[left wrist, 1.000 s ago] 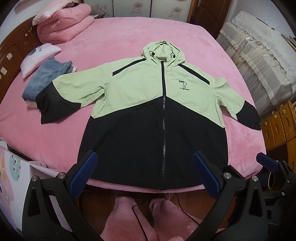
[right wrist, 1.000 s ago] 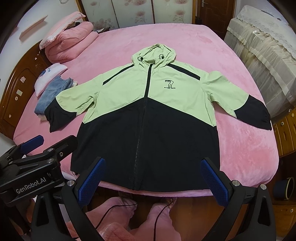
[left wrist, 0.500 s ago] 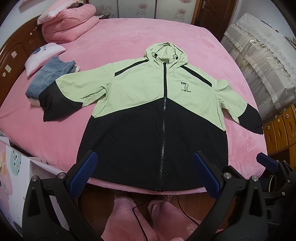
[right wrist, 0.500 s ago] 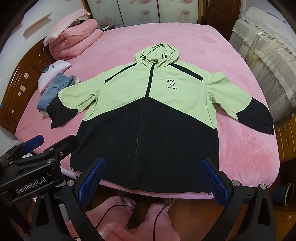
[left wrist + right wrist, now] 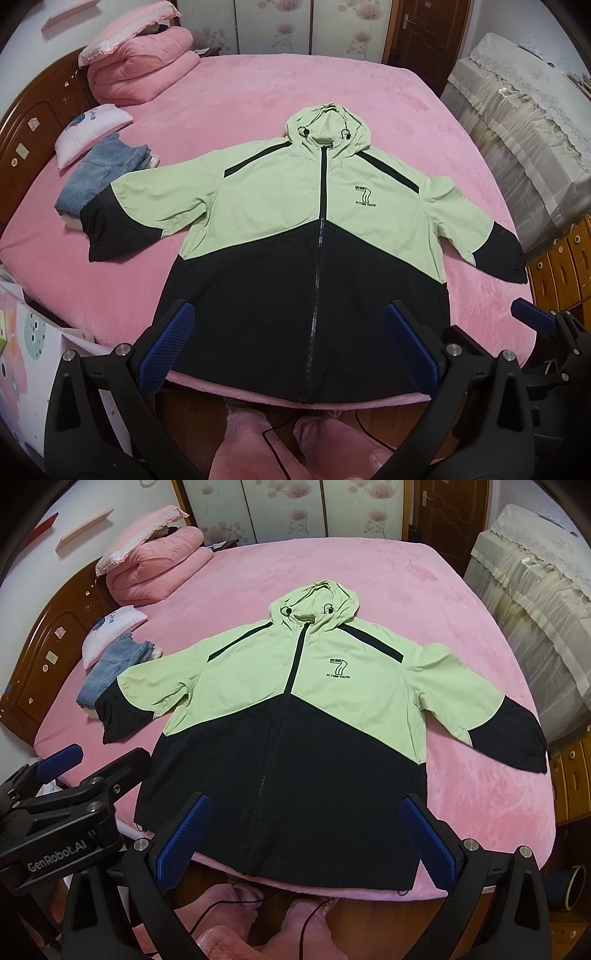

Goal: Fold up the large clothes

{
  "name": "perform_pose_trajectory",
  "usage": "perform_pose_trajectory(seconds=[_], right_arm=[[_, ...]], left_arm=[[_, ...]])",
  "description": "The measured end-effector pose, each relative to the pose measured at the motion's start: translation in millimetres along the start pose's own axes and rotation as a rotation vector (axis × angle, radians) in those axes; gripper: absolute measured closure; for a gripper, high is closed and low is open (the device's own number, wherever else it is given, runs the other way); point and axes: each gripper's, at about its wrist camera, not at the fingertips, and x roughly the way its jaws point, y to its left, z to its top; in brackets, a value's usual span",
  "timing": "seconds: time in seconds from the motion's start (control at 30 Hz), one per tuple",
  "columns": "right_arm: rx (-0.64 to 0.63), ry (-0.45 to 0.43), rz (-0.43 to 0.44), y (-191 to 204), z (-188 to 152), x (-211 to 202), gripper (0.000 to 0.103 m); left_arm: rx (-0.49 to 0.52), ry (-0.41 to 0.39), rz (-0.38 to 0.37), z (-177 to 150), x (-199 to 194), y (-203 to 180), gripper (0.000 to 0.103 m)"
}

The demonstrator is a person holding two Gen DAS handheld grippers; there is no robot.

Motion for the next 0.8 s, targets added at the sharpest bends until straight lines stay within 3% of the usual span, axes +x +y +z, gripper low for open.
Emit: perform_pose_trajectory(seconds=[0.17,0.37,0.63,0.8], right_arm=[[-0.003,-0.015,0.001,-10,14,3,0.0],[-0.003,-0.019,0.023,-9,39,18,0.0],[-0.005,-0.04,0.097,30,64,42,0.0],[-0.003,-0.076,0.1,87,78,53,0.0]], left_arm=[[-0.022,-0.021,-0.025,8,-2,3,0.001],[-0.106,-0.014,-0.074,12,4,31,0.001],[-0.336,0.055,-0.134,15,41,126,0.001],[-0.465,0.084,-0.084,19,70,213,0.001]])
